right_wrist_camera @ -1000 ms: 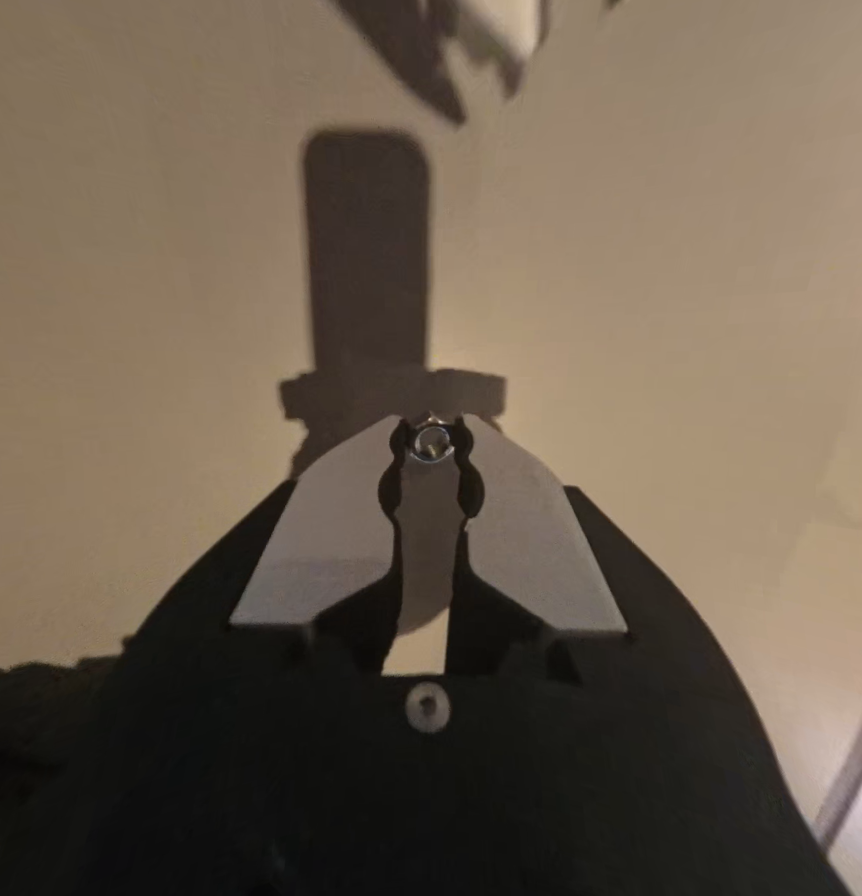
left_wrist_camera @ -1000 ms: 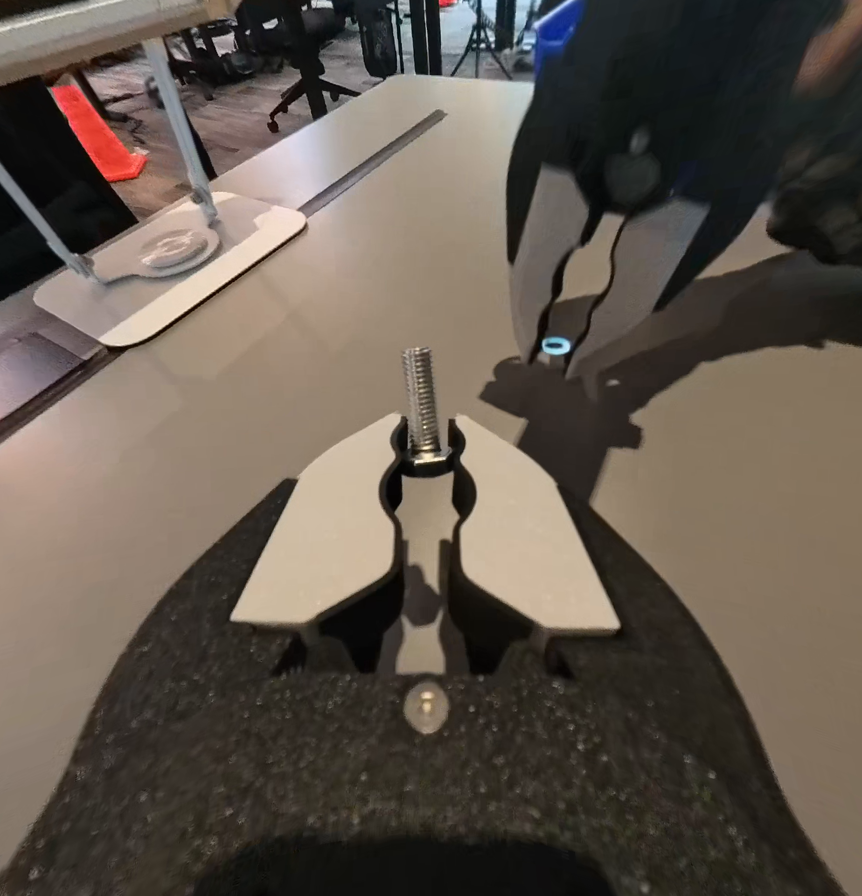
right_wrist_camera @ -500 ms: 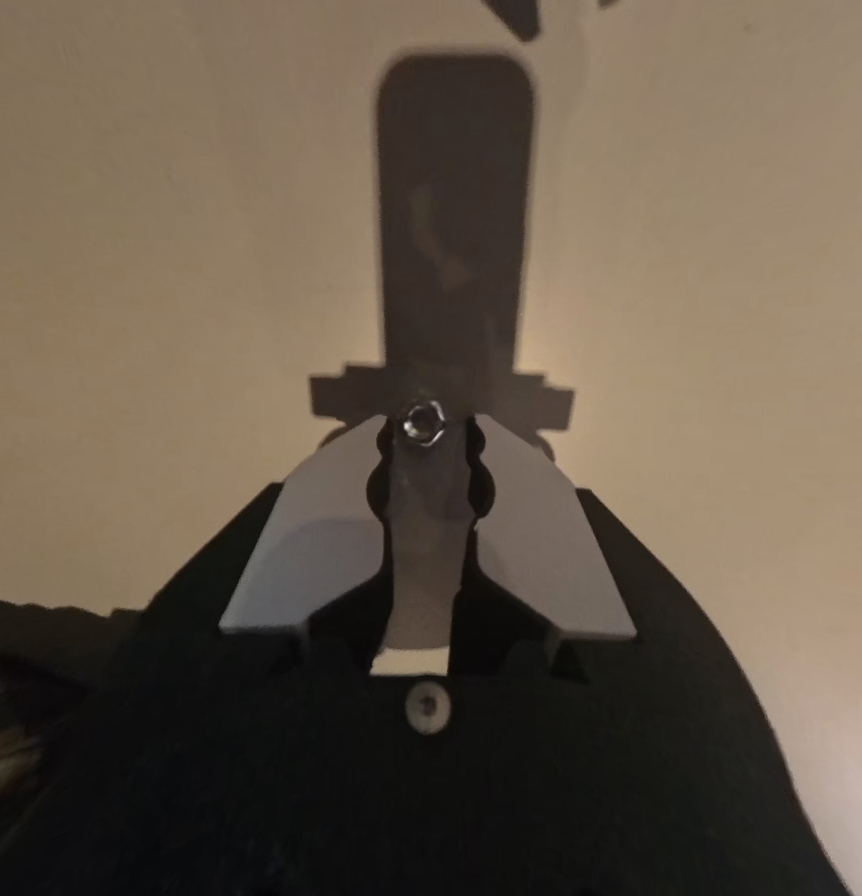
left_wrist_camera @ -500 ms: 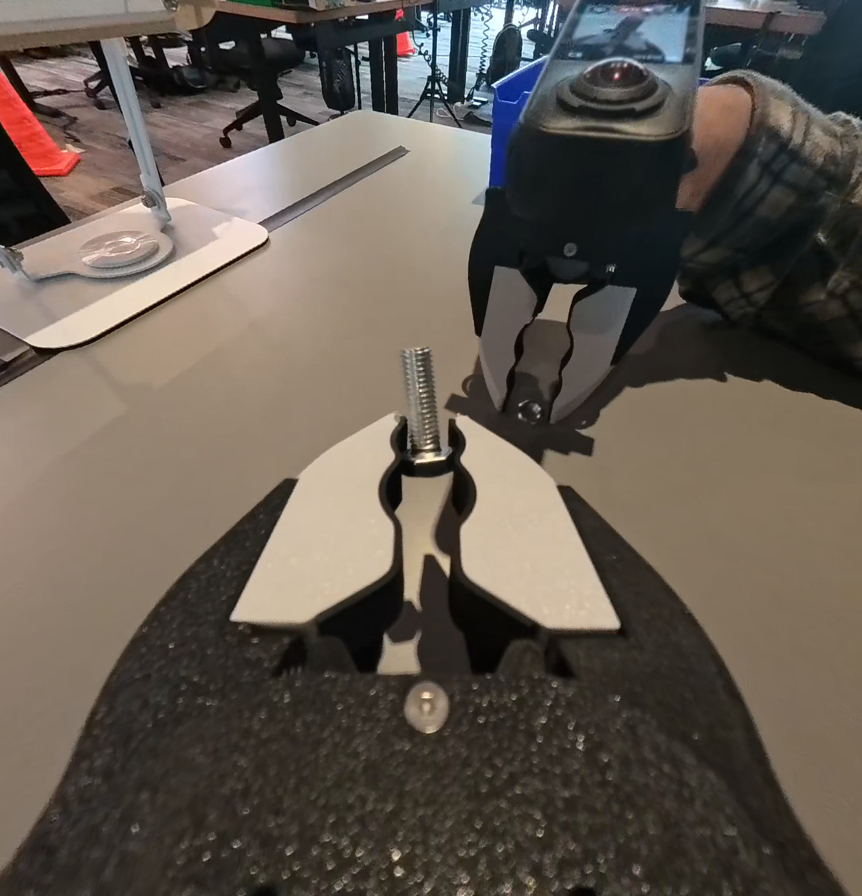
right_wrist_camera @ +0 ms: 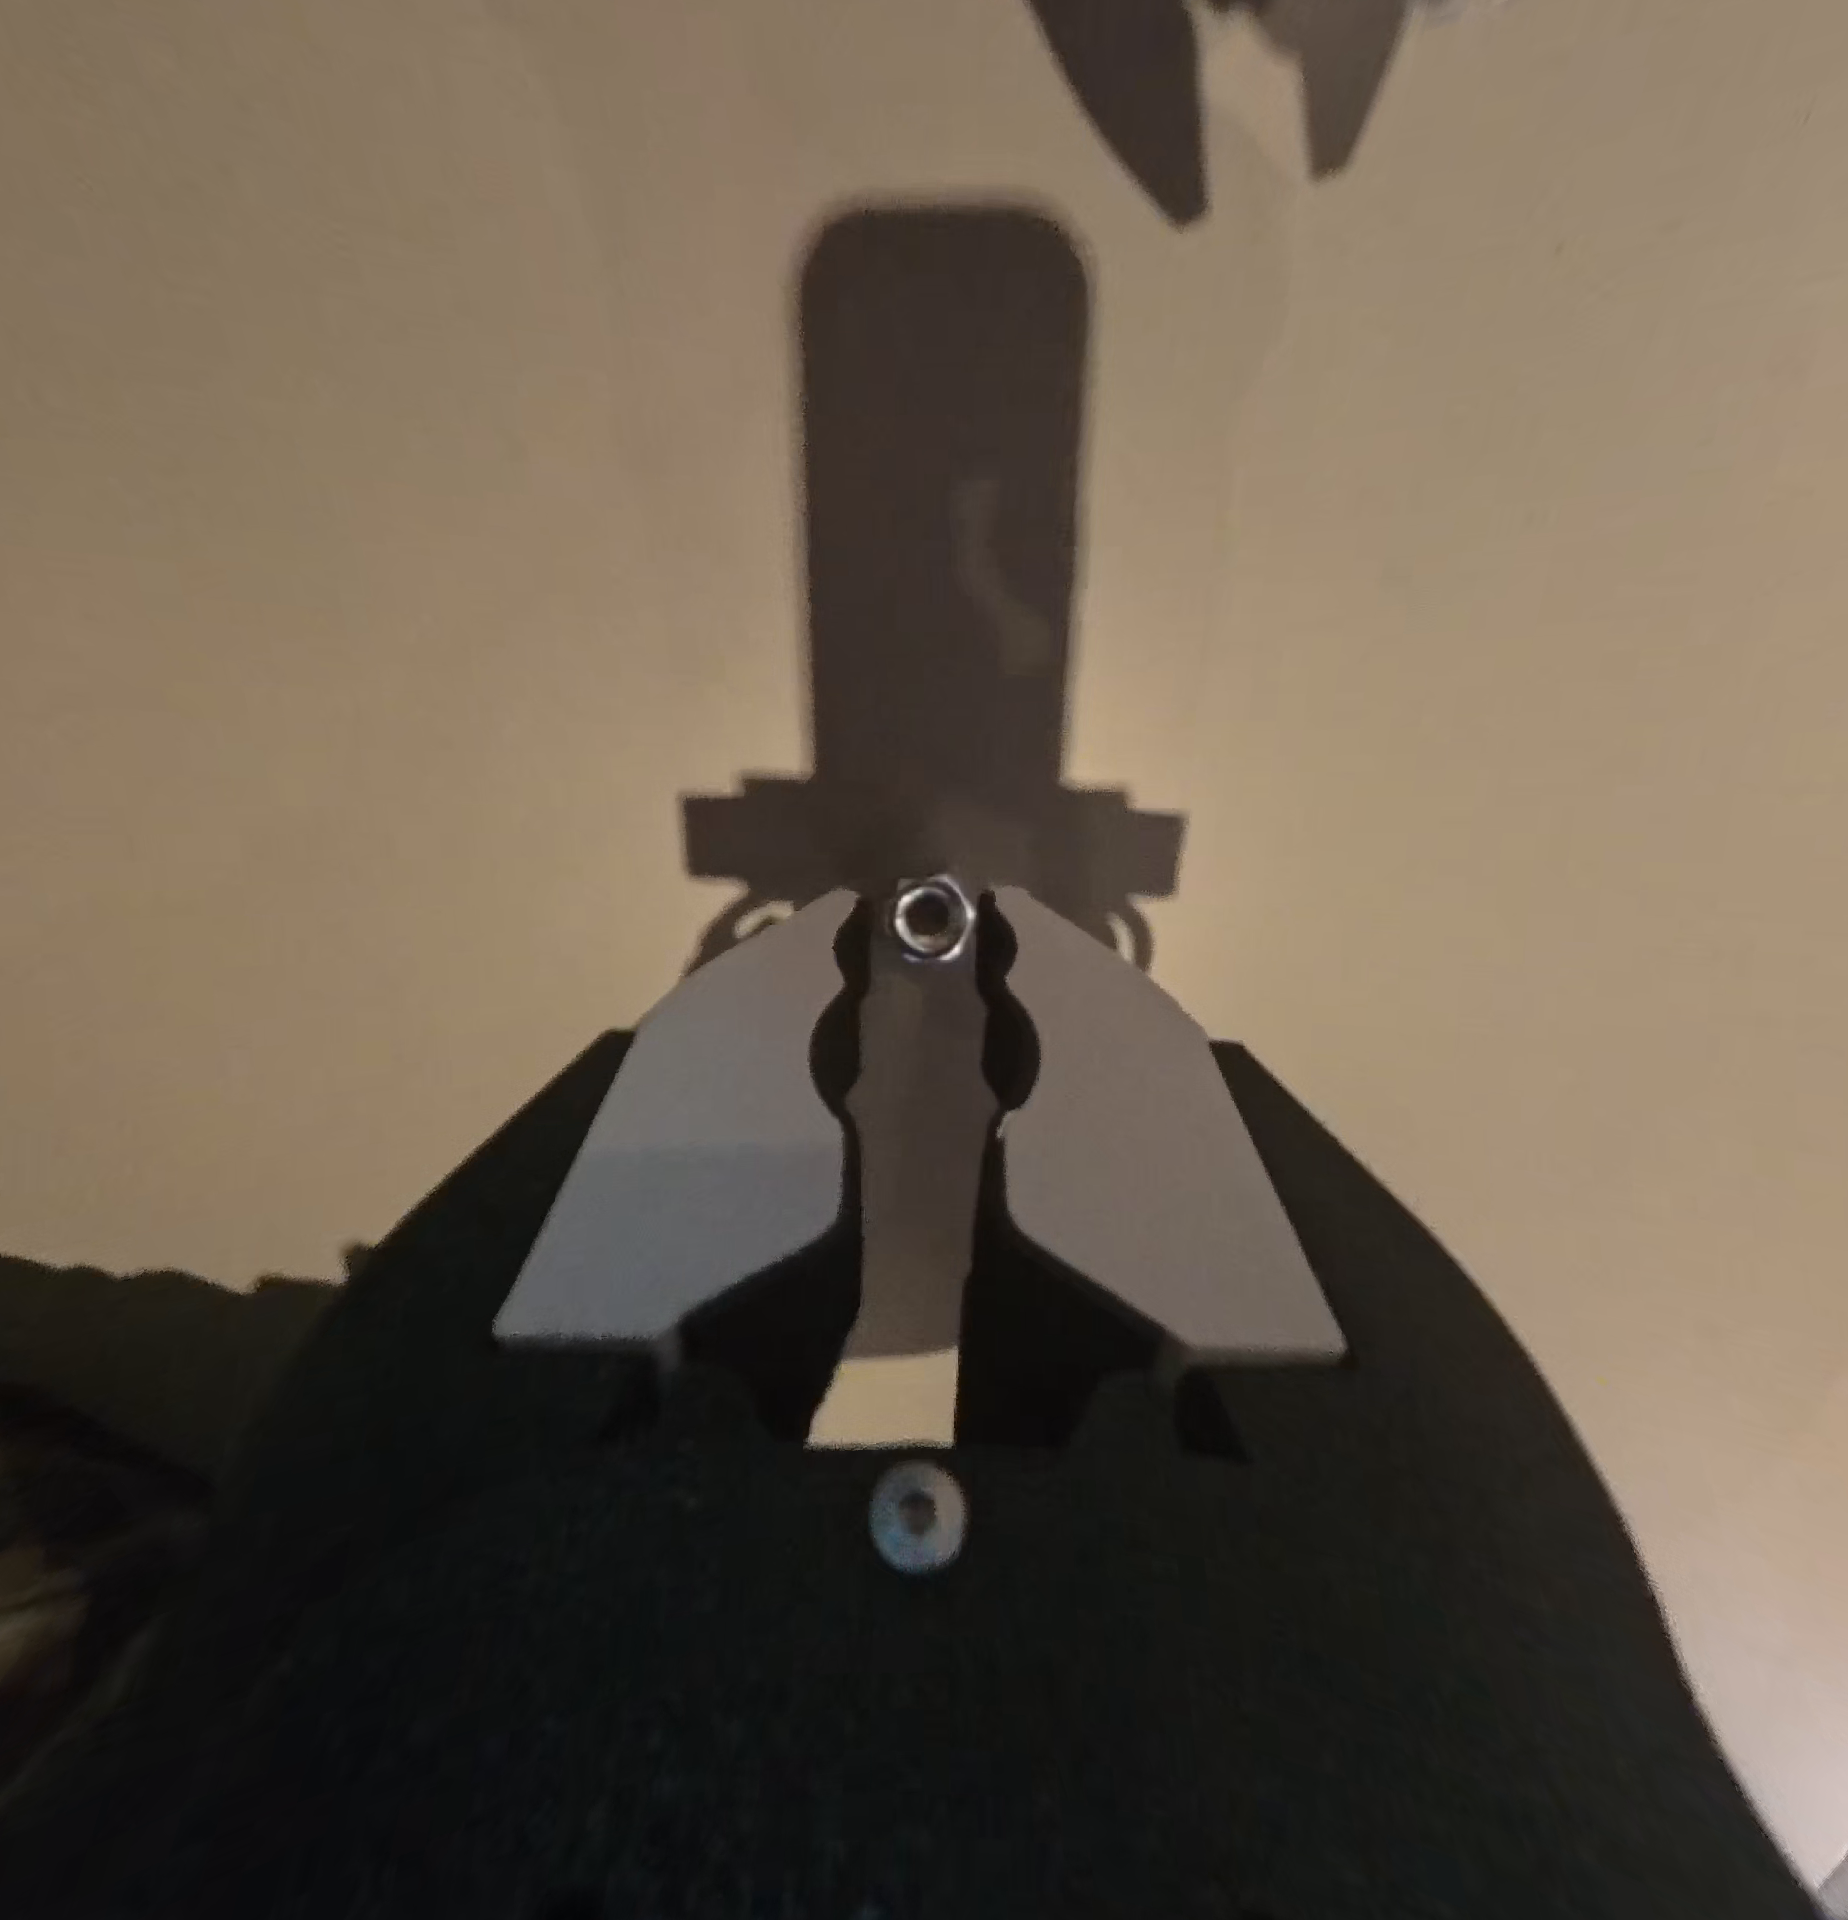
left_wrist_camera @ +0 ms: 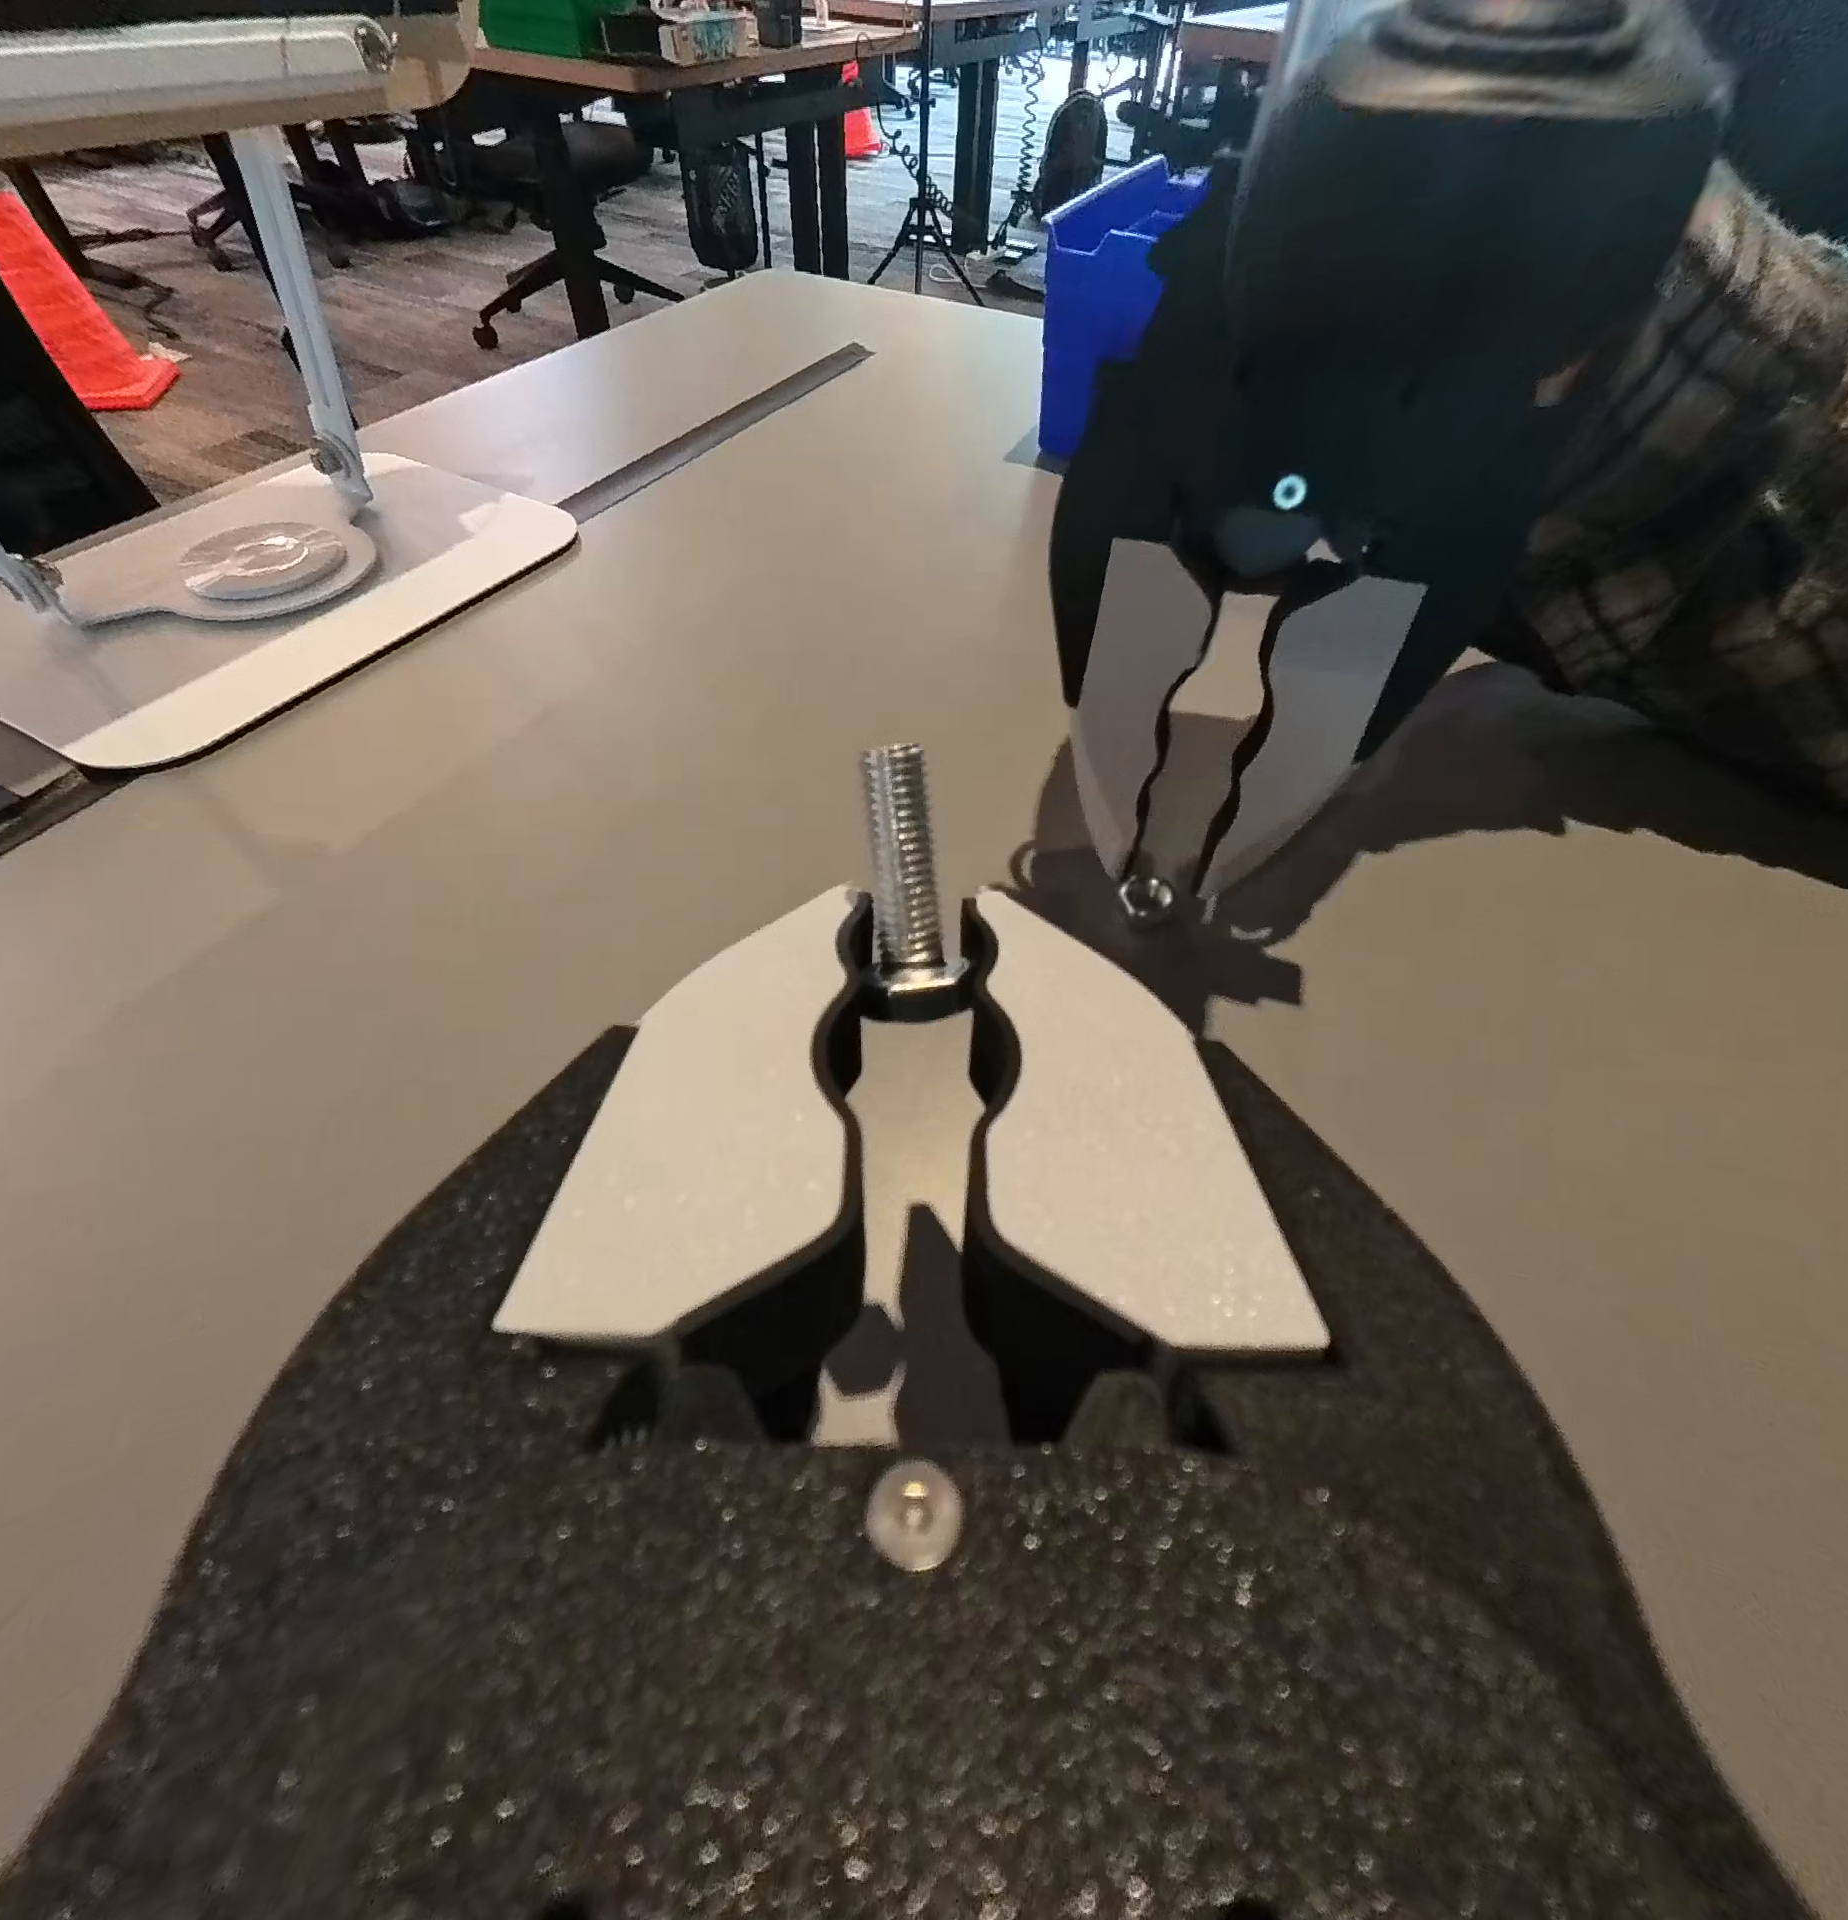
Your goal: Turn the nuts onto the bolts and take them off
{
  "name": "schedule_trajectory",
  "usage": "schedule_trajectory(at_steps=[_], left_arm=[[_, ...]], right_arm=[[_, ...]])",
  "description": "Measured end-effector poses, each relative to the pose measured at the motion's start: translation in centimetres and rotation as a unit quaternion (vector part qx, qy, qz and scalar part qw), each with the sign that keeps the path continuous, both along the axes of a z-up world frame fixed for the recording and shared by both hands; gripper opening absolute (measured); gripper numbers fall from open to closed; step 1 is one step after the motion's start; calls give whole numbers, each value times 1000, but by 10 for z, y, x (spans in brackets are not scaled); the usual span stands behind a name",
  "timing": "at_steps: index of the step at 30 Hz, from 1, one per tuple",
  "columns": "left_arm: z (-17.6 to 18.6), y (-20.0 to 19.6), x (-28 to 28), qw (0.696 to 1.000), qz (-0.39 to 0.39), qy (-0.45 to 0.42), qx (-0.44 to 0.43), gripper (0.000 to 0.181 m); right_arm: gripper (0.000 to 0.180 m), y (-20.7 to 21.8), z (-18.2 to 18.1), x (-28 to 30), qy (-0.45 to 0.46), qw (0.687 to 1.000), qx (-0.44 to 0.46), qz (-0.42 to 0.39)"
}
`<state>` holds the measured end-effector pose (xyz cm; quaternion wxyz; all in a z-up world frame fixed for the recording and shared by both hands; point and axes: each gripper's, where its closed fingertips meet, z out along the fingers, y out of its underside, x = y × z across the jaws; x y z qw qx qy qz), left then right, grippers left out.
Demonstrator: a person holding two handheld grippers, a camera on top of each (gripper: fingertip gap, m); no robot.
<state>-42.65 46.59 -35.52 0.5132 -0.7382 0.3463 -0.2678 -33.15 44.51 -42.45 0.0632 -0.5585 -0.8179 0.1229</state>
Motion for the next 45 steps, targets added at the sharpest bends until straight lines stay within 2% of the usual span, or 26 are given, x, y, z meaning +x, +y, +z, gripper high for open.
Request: schedule_trajectory(at_steps=[32, 40, 42, 45], left_arm=[[1, 0, 0, 1000, 4, 1, 10, 15], [0, 0, 0, 1000, 4, 3, 7, 15], [-3, -1, 1, 1000, -1, 6, 2, 15], [-7, -4, 6, 1000, -15, 11, -2, 15]], right_arm=[[21, 4, -12, 19, -59, 998, 13, -9], [17, 4, -15, 19, -70, 997, 11, -19], [17, 12, -12, 17, -61, 997, 18, -40], [17, 18, 14, 1, 19, 997, -12, -80]])
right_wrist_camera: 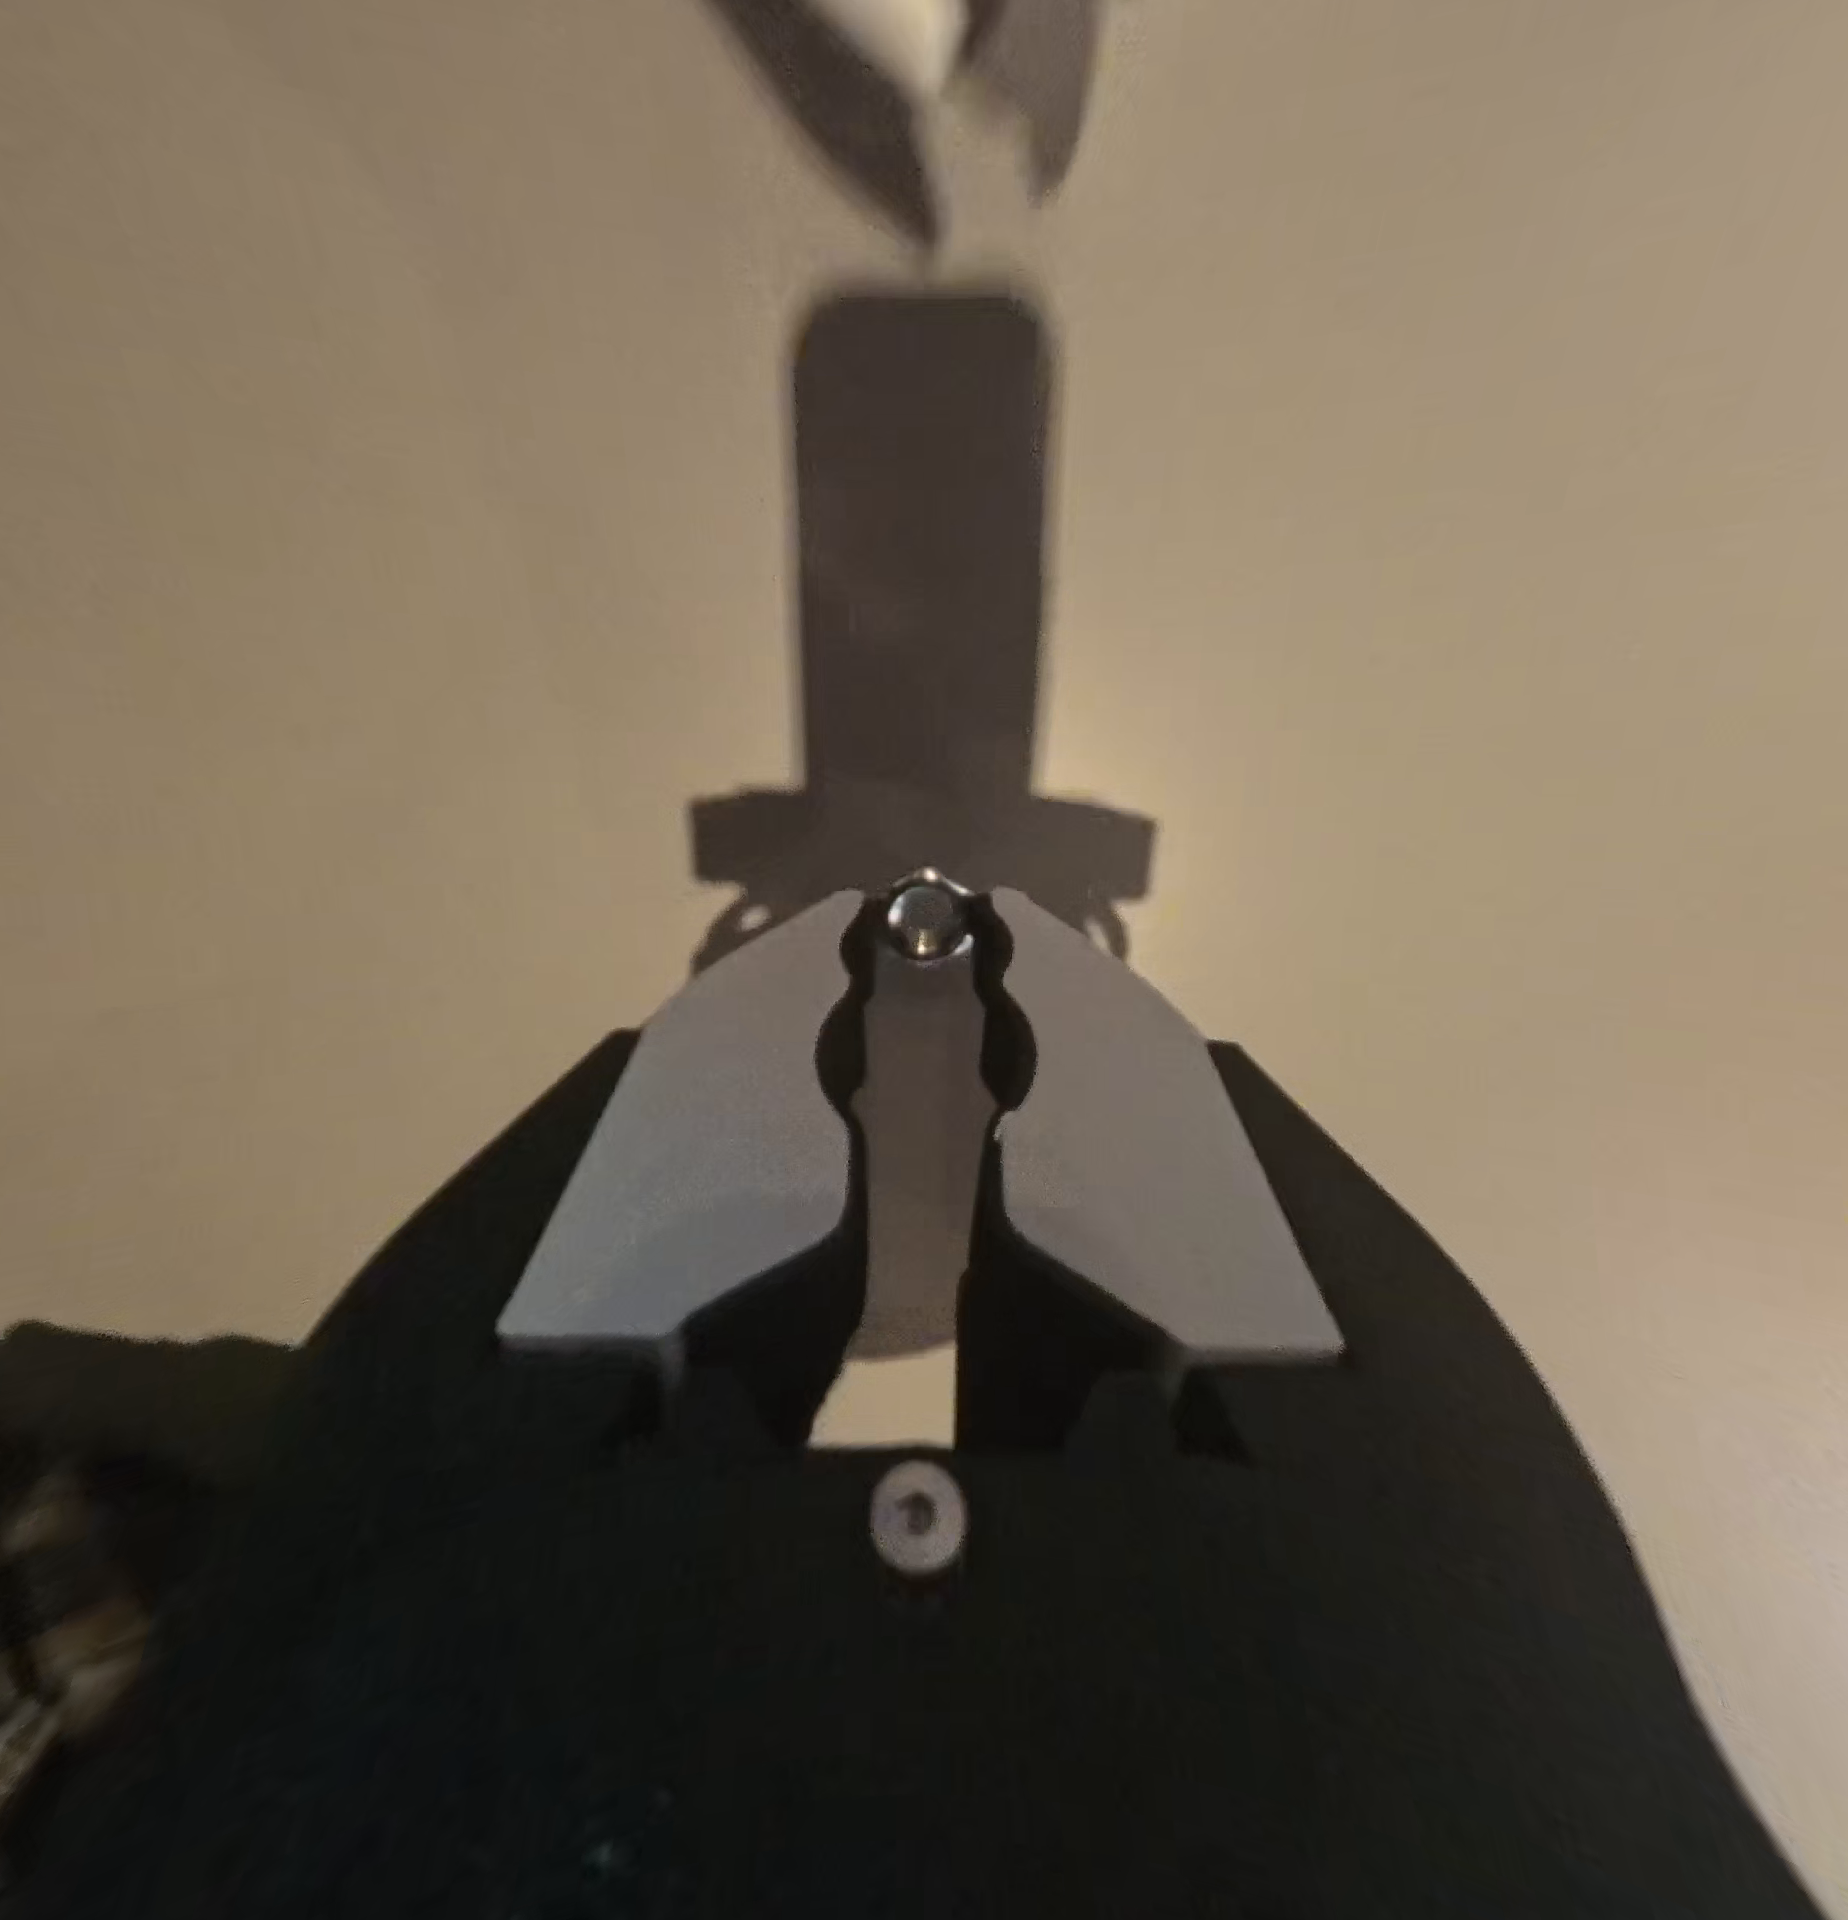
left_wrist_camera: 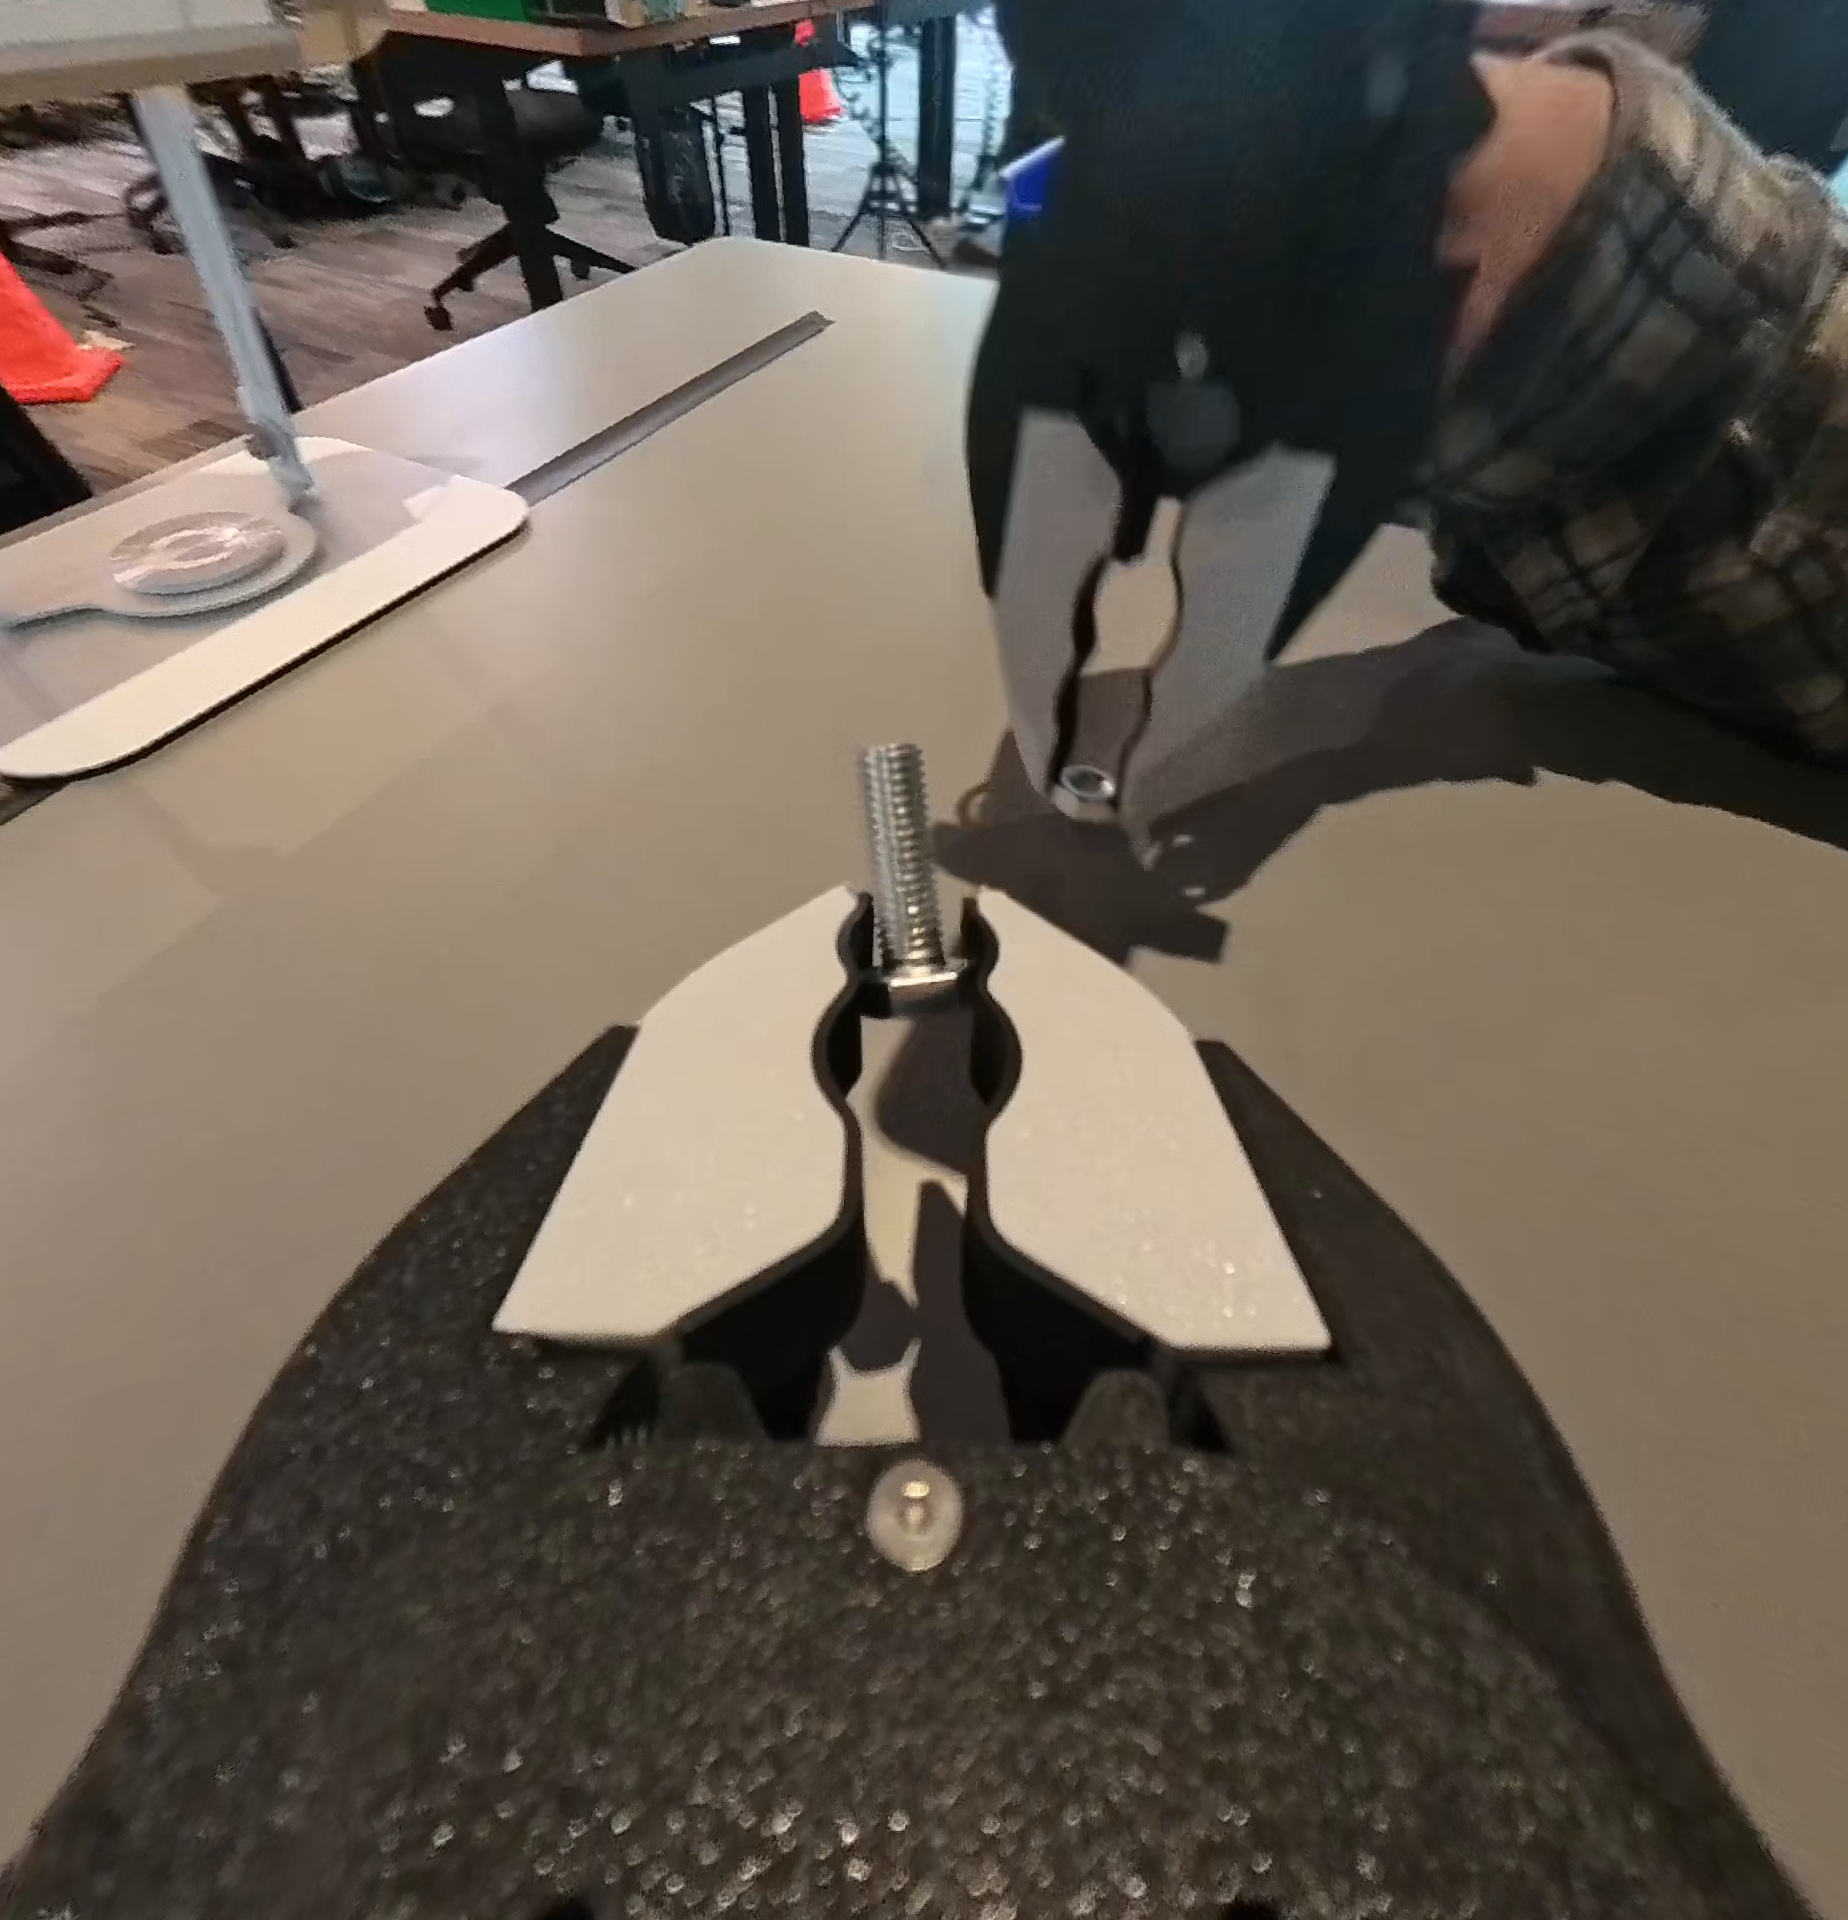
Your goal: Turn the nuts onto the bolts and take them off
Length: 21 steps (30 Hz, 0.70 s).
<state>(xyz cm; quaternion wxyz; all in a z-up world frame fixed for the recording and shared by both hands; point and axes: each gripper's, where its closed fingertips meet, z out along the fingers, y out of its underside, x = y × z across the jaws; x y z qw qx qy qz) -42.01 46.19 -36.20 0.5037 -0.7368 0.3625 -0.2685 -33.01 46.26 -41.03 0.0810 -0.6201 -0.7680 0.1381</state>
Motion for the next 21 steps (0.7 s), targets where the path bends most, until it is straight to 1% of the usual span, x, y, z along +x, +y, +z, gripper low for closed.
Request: schedule_trajectory(at_steps=[2, 4, 6, 7, 9, 12, 16, 21], left_arm=[[-1, -5, 6, 1000, -19, 2, 0, 15], [-3, -9, 13, 999, -33, 10, 2, 15], [-4, -15, 20, 999, -51, 15, 1, 15], [-5, -17, 23, 998, -59, 18, -1, 15], [-6, -21, 27, 997, -71, 26, 0, 15], [-2, -28, 34, 995, -94, 24, 16, 15], [6, -36, 41, 992, -122, 0, 22, 15], [13, -36, 38, 992, -123, -16, 32, 15]], right_arm=[[17, 3, 31, -14, 80, 996, -18, -29], [17, -1, 65, -27, 166, 984, -46, -40], [17, -11, 92, -36, 229, 971, -61, -25], [17, -15, 100, -39, 248, 967, -56, -15], [17, -23, 105, -43, 256, 966, -41, 4], [17, -31, 96, -47, 243, 969, -42, 25], [17, -33, 94, -53, 263, 961, -82, 30], [17, -30, 102, -53, 292, 948, -125, 17]])
